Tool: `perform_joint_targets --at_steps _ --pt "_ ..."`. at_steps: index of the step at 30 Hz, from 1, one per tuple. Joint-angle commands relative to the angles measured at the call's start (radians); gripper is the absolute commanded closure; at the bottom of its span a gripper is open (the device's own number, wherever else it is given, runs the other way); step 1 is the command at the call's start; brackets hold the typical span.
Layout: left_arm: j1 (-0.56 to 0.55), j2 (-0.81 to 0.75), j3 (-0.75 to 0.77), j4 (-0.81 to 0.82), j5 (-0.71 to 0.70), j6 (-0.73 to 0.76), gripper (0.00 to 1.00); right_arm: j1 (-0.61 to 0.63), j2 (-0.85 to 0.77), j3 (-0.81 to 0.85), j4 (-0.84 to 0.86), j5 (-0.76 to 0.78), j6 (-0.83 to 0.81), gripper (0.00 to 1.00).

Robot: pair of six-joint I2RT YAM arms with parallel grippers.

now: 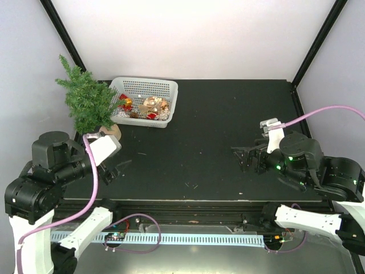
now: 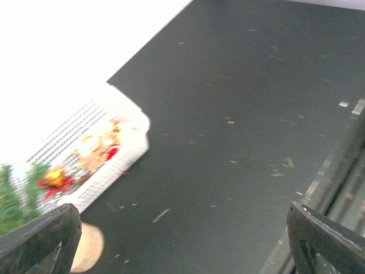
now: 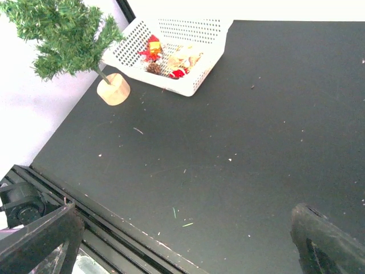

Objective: Decorate the small christmas tree

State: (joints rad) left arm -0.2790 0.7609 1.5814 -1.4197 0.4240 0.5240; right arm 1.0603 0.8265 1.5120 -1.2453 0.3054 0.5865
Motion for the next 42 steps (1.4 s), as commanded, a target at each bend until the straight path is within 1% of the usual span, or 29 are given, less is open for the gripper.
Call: perform_joint_targets --at_steps 1,4,6,9,11,17,21,25,29,33,37,39,42 --pt "0.04 -0.001 0.031 0.137 -0.22 -0.09 0.02 0.004 -0.012 -0.042 0.087 -0.039 0.022 0.0" --pt "0.057 0.04 0.076 0.217 -0.367 -0.131 0.04 0.004 0.0 -0.053 0.115 -0.05 0.019 0.0" --pt "0.089 0.078 0.115 0.273 -0.449 -0.187 0.02 0.004 0.019 -0.053 0.141 -0.061 0.005 0.0" --pt "0.155 0.117 0.138 0.362 -0.5 -0.257 0.01 0.004 0.064 -0.033 0.162 -0.077 -0.02 0.0" --pt "0.174 0.123 0.108 0.447 -0.542 -0.303 0.01 0.004 0.089 -0.017 0.175 -0.088 -0.033 0.0" --pt "0.19 0.102 -0.048 0.733 -0.76 -0.4 0.01 0.003 0.121 -0.008 0.213 -0.096 -0.048 0.0" --pt "0.206 0.066 -0.161 0.899 -0.85 -0.446 0.02 0.004 0.136 -0.012 0.213 -0.112 -0.042 0.0" --pt "0.231 0.049 -0.235 0.983 -0.935 -0.472 0.04 0.004 0.16 0.013 0.183 -0.111 -0.036 0.0" --pt "0.274 0.043 -0.318 1.079 -0.933 -0.458 0.07 0.004 0.19 0.036 0.162 -0.113 -0.029 0.0" --pt "0.281 0.066 -0.361 1.167 -0.932 -0.463 0.07 0.004 0.234 0.069 0.146 -0.135 -0.015 0.0" --pt "0.295 0.11 -0.381 1.237 -0.935 -0.483 0.07 0.004 0.283 0.125 0.12 -0.149 -0.011 0.0" --pt "0.321 0.133 -0.389 1.279 -0.928 -0.497 0.07 0.004 0.301 0.152 0.105 -0.151 -0.01 0.0" --pt "0.379 0.179 -0.372 1.29 -0.876 -0.538 0.07 0.004 0.318 0.177 0.086 -0.153 -0.007 0.0"
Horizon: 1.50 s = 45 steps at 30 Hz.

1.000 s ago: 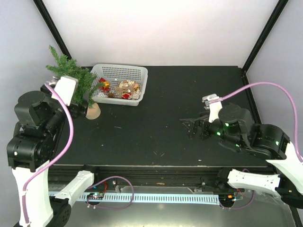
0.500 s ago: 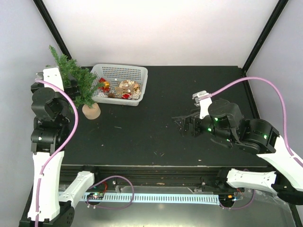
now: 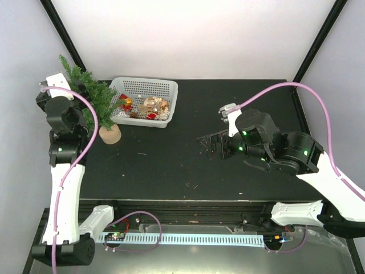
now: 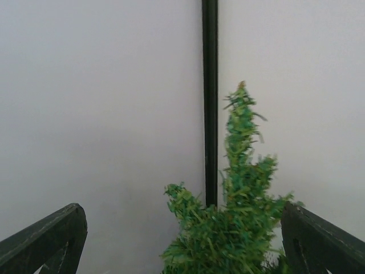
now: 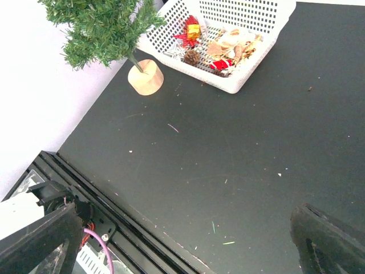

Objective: Decorate the small christmas tree

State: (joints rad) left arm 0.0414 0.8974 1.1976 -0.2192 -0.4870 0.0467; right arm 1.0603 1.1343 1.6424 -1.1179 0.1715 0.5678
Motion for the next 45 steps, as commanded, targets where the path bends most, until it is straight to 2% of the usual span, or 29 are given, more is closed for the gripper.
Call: perform_joint_targets --at_steps 1,12,28,33,38,45 --pt "0.076 0.056 0.02 0.09 0.057 -0.071 0.07 0.004 0.014 0.049 -0.047 -0.02 0.013 0.0" --pt "0.117 0.122 0.036 0.167 0.328 -0.032 0.07 0.004 0.036 0.025 -0.026 -0.044 0.029 0.0" --pt "0.158 0.176 0.092 0.214 0.36 -0.033 0.08 0.004 0.037 -0.021 0.006 -0.06 0.023 0.0" --pt "0.164 0.175 0.101 0.213 0.366 -0.047 0.13 0.004 0.039 -0.027 0.007 -0.055 0.018 0.0" --pt "0.169 0.178 0.098 0.233 0.371 -0.043 0.27 0.004 0.047 -0.025 0.007 -0.057 0.008 0.0" --pt "0.179 0.212 0.126 0.25 0.372 -0.045 0.32 0.003 0.08 0.013 -0.01 -0.061 -0.023 0.0"
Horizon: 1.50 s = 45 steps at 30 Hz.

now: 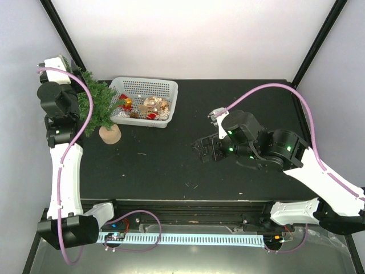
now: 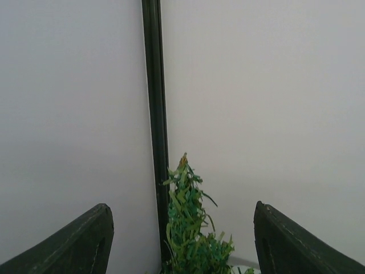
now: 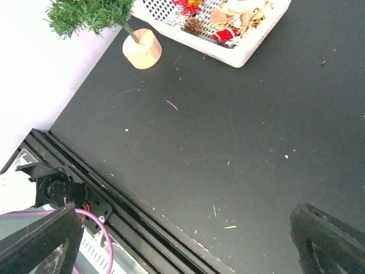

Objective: Decorate the small christmas tree

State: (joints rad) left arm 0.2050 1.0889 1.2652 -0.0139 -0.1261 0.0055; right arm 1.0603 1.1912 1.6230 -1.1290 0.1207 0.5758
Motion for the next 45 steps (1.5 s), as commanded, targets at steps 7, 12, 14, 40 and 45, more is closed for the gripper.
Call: perform_joint_targets --at_steps 7,12,14,40,45 --pt "0.03 0.052 0.075 0.052 0.018 -0.009 0.42 0.004 0.047 0.055 -0.011 -0.009 -0.045 0.0" --pt "0.036 0.054 0.066 0.053 0.036 -0.023 0.6 0.004 0.049 0.05 -0.014 -0.008 -0.045 0.0" --pt "0.037 0.053 0.064 0.054 0.042 -0.025 0.68 0.004 0.049 0.043 -0.01 -0.01 -0.041 0.0" --pt "0.047 0.09 0.167 0.035 0.082 -0.02 0.98 0.004 -0.042 -0.103 0.061 -0.011 0.006 0.0" --pt "0.047 0.091 0.246 -0.015 0.114 -0.034 0.98 0.004 -0.052 -0.134 0.085 -0.009 0.004 0.0"
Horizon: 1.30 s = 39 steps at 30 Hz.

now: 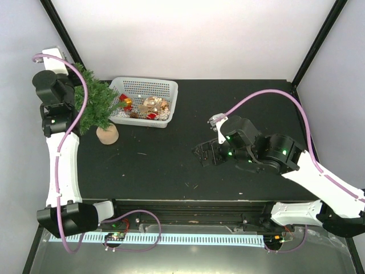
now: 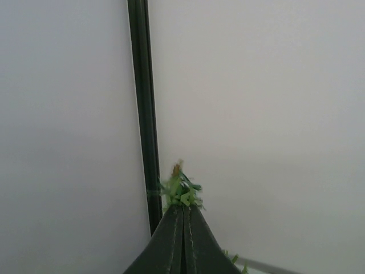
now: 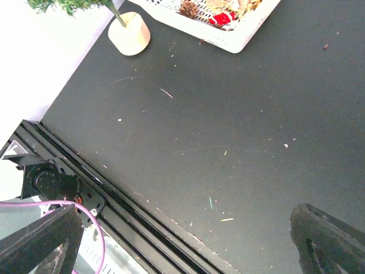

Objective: Decorate the small christmas tree

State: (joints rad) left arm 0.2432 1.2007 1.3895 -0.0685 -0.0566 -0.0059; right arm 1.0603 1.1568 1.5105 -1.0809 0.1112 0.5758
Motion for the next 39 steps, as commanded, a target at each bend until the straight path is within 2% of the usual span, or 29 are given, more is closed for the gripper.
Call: perform_joint_targets --at_steps 1,11,23,24,25,27,29,33,39 --pt "0.009 -0.021 0.135 0.03 0.057 -0.025 0.98 0.004 -0.019 -0.026 0.041 0.0 0.002 0.0" --pt "0.002 -0.036 0.225 -0.07 0.287 -0.087 0.98 0.004 -0.06 -0.058 0.057 0.037 -0.004 0.0" --pt "-0.004 -0.068 0.24 -0.091 0.392 -0.057 0.98 0.003 -0.12 -0.126 0.072 0.055 0.014 0.0" --pt "-0.004 -0.072 0.249 -0.102 0.39 -0.052 0.94 0.004 -0.119 -0.123 0.068 0.054 0.013 0.0" --pt "-0.004 -0.077 0.259 -0.121 0.371 -0.041 0.83 0.004 -0.12 -0.122 0.067 0.055 0.012 0.0" --pt "-0.002 -0.085 0.277 -0.166 0.307 -0.017 0.46 0.003 -0.122 -0.122 0.066 0.058 0.012 0.0" --pt "0.003 -0.092 0.281 -0.197 0.243 0.015 0.31 0.004 -0.13 -0.129 0.07 0.059 0.013 0.0" --pt "0.016 -0.094 0.262 -0.207 0.099 0.066 0.2 0.004 -0.146 -0.16 0.09 0.052 0.02 0.0" --pt "0.017 -0.064 0.204 -0.17 -0.014 0.078 0.07 0.004 -0.13 -0.162 0.092 0.03 0.022 0.0"
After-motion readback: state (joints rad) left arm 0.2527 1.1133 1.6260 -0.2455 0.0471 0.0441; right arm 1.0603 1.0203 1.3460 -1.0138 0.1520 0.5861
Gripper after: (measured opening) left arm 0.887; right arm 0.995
